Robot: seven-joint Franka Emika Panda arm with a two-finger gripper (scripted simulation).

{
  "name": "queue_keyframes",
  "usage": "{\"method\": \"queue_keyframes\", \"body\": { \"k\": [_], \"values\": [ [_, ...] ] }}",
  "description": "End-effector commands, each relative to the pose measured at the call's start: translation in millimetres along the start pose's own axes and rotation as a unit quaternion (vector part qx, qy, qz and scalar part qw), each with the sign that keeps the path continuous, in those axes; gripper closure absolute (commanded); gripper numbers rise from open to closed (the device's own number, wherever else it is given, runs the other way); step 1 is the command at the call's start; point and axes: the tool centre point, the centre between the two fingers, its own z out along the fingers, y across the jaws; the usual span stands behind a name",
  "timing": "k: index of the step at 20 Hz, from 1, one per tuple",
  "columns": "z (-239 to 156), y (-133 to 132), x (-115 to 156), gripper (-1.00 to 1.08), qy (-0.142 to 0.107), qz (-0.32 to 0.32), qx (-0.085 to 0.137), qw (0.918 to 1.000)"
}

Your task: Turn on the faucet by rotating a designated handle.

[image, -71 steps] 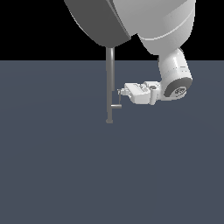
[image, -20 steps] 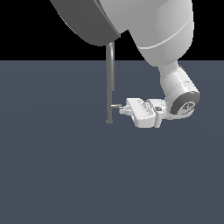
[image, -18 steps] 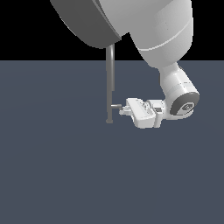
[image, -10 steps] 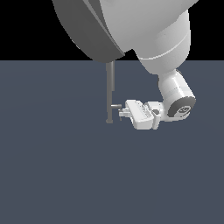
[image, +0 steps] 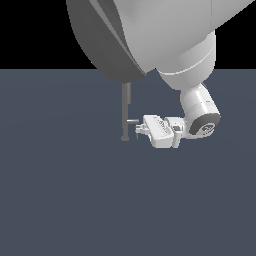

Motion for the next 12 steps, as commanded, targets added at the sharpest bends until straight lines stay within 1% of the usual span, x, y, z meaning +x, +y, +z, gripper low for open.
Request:
{"method": "queue_keyframes", "body": {
  "k": [1, 12],
  "values": [
    [-0.3, -0.4, 18.1, 1.08, 0.004, 0.010, 0.005, 0.9999],
    [-1.0, -11.4, 43.0, 1.08, 0.007, 0.020, 0.007, 0.9998]
  ]
}}
